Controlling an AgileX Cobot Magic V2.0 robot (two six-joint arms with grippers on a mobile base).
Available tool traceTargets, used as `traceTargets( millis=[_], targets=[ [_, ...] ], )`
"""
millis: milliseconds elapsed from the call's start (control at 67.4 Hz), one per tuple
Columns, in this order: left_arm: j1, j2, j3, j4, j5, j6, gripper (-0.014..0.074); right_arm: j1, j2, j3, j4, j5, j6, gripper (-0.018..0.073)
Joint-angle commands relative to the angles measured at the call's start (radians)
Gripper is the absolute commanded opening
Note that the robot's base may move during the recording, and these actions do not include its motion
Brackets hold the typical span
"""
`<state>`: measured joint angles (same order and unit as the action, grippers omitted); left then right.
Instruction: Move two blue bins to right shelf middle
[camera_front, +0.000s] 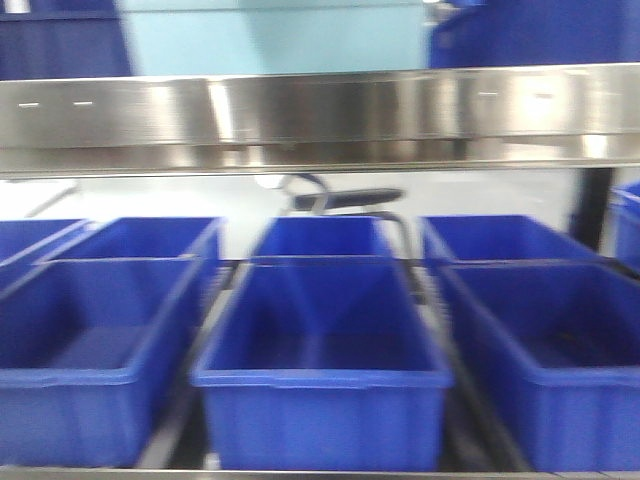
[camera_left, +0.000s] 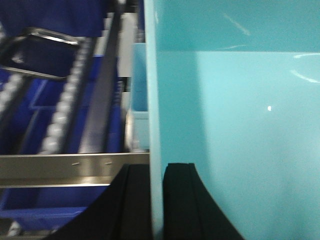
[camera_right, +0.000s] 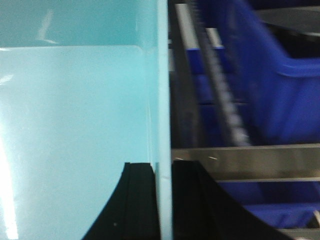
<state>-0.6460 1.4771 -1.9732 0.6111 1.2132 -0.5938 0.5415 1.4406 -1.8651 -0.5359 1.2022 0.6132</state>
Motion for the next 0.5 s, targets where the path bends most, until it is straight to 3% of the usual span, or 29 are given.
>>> traceTargets(
  millis=[0,489],
  targets=[
    [-0.007,-0.012,-0.012,0.006,-0.037,0.01,-0.0111,0.0,-0.007,-0.008,-0.037,-0.034,-0.002,-0.0165],
    [-0.007,-0.012,-0.012,0.006,-0.037,0.01,-0.0111,0.0,-0.007,-0.008,-0.037,-0.034,-0.002,-0.0165]
  ],
)
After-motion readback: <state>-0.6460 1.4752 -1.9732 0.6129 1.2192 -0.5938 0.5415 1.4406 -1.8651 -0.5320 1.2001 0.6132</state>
